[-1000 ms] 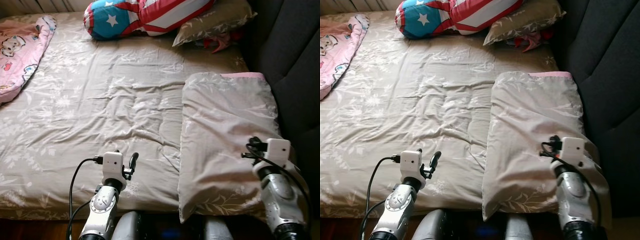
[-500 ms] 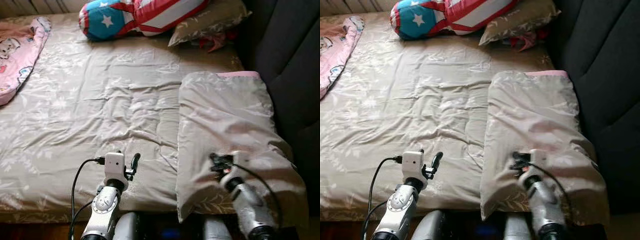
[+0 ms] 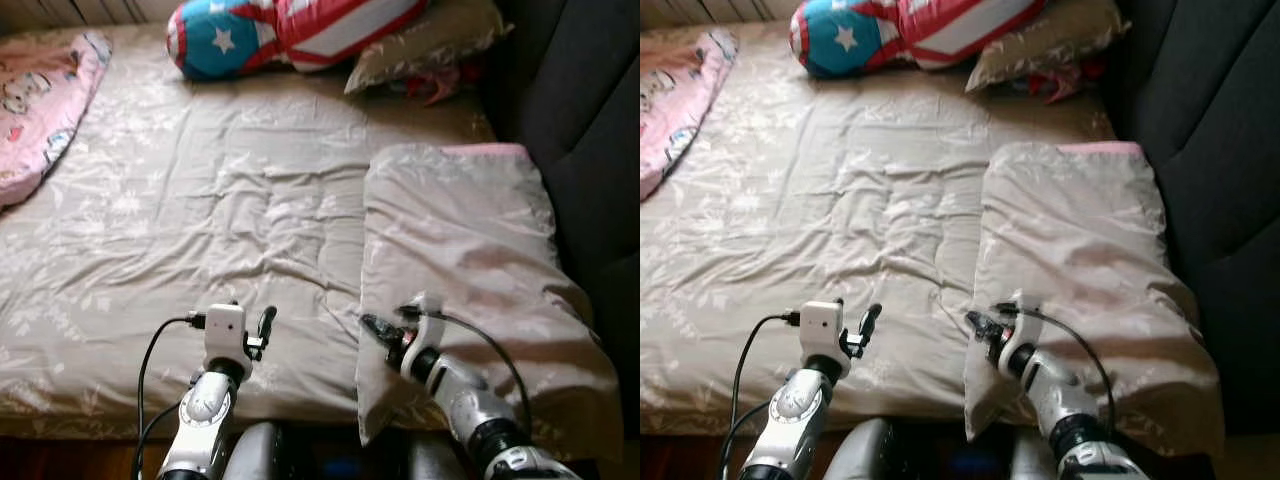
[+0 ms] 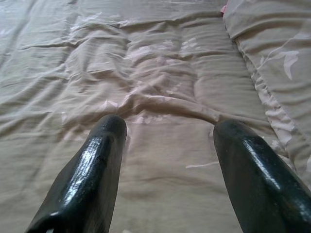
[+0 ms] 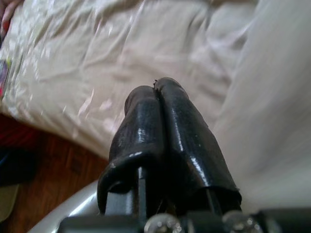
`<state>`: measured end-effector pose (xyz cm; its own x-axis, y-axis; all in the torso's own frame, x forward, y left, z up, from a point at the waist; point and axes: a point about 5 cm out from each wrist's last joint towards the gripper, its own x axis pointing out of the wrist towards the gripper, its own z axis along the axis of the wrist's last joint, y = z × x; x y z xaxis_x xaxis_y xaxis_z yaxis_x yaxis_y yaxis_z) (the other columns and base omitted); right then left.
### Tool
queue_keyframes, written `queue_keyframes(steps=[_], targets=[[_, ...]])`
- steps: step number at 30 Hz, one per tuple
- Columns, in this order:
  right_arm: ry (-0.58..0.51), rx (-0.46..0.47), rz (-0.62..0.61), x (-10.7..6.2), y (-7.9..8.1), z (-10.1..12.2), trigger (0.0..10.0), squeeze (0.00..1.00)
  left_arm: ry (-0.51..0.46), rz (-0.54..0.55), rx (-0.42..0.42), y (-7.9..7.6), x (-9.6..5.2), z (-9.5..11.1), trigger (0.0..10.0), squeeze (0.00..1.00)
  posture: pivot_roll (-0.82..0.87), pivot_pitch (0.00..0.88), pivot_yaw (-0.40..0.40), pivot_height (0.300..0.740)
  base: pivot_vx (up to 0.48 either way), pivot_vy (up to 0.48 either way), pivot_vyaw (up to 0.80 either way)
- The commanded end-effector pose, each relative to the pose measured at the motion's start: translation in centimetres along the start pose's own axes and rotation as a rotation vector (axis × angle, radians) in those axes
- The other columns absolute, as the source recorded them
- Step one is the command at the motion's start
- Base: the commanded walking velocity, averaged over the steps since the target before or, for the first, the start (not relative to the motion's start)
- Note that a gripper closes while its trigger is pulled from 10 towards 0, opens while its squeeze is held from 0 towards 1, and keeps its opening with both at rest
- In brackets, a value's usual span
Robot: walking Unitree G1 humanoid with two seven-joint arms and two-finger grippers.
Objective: Clean up the room
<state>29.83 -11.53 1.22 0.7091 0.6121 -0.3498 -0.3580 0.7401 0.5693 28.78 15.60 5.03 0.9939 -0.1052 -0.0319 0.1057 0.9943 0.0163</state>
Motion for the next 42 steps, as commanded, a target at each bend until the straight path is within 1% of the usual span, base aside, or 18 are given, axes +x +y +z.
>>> queue_keyframes(steps=[1,2,3,5,7,8,10,11,13,19,22,29,30,31,36,37,39,42], targets=[[0.042,0.012,0.002,0.0,0.1,-0.9,10.0,0.00,0.018,0.024,0.002,0.6,-0.7,-0.5,10.0,0.00,-0.08,0.236,0.054,0.658,0.000,0.000,0.00],[0.089,0.010,-0.063,0.0,-0.2,-1.8,10.0,0.00,0.019,0.037,0.009,1.1,-1.0,-0.6,10.0,0.00,-0.06,0.242,0.054,0.658,0.000,0.000,0.00],[0.089,0.010,-0.063,0.0,-0.2,-1.8,10.0,0.00,0.019,0.037,0.009,1.1,-1.0,-0.6,10.0,0.00,-0.06,0.242,0.054,0.658,0.000,0.000,0.00],[0.169,-0.076,-0.223,-0.5,-1.3,-3.1,10.0,0.00,0.022,0.046,0.014,1.4,-1.3,-0.6,10.0,0.00,-0.06,0.246,0.056,0.658,0.000,0.000,0.00],[0.160,-0.084,-0.287,-0.7,-1.8,-3.2,10.0,0.00,0.022,0.046,0.014,1.4,-1.4,-0.7,10.0,0.00,-0.06,0.249,0.056,0.658,0.000,0.000,0.00],[0.133,-0.065,-0.389,-1.3,-2.7,-3.1,10.0,0.00,0.025,0.046,0.015,1.4,-1.4,-0.7,10.0,0.00,-0.06,0.251,0.058,0.658,0.000,0.000,0.00],[0.126,-0.062,-0.431,-1.5,-3.0,-3.1,10.0,0.00,0.026,0.045,0.015,1.4,-1.5,-0.7,10.0,0.00,-0.07,0.253,0.059,0.658,0.000,0.000,0.00],[0.123,-0.056,-0.526,-2.3,-4.0,-3.3,10.0,0.00,0.029,0.041,0.013,1.2,-1.5,-0.8,10.0,0.00,-0.08,0.254,0.061,0.658,0.000,0.000,0.00],[0.122,-0.062,-0.616,-3.3,-5.0,-3.5,10.0,0.00,0.033,0.034,0.011,1.0,-1.4,-0.8,10.0,0.00,-0.08,0.254,0.064,0.658,0.000,0.000,0.00],[0.108,-0.106,-0.753,-5.0,-6.5,-3.8,10.0,0.00,0.035,0.027,0.009,0.8,-1.4,-0.8,10.0,0.00,-0.09,0.253,0.065,0.658,0.000,0.000,0.00],[0.060,-0.109,-0.864,-6.4,-7.7,-3.2,10.0,0.00,0.036,0.030,0.007,0.9,-1.4,-0.8,10.0,0.00,-0.08,0.253,0.064,0.658,0.000,0.000,0.00],[-0.014,-0.205,-1.060,-9.2,-10.0,-1.2,10.0,0.00,0.042,0.035,0.003,0.9,-1.5,-0.9,10.0,0.00,-0.09,0.255,0.065,0.658,0.000,0.000,0.00],[-0.031,-0.211,-1.092,-9.8,-10.3,-0.8,10.0,0.00,0.042,0.035,0.002,0.9,-1.5,-0.9,10.0,0.00,-0.09,0.256,0.064,0.658,0.000,0.000,0.00],[-0.070,-0.248,-1.165,-11.2,-11.2,0.2,10.0,0.00,0.044,0.036,0.000,0.9,-1.5,-1.0,10.0,0.00,-0.09,0.257,0.064,0.658,0.000,0.000,0.00],[-0.115,-0.281,-1.226,-12.4,-11.8,1.2,10.0,0.00,0.046,0.037,-0.002,0.9,-1.5,-1.0,10.0,0.00,-0.10,0.258,0.063,0.658,0.000,0.000,0.00],[-0.182,-0.323,-1.292,-14.0,-12.5,2.7,10.0,0.00,0.048,0.036,-0.005,0.8,-1.6,-1.1,10.0,0.00,-0.10,0.260,0.065,0.658,0.000,0.000,0.00],[-0.241,-0.342,-1.330,-15.0,-12.8,3.7,10.0,0.00,0.051,0.034,-0.006,0.8,-1.6,-1.1,10.0,0.00,-0.10,0.260,0.067,0.658,0.000,0.000,0.00],[-0.316,-0.331,-1.325,-15.3,-12.7,4.8,10.0,0.00,0.055,0.031,-0.006,0.8,-1.6,-1.2,10.0,0.00,-0.11,0.262,0.069,0.658,0.000,0.000,0.00]])
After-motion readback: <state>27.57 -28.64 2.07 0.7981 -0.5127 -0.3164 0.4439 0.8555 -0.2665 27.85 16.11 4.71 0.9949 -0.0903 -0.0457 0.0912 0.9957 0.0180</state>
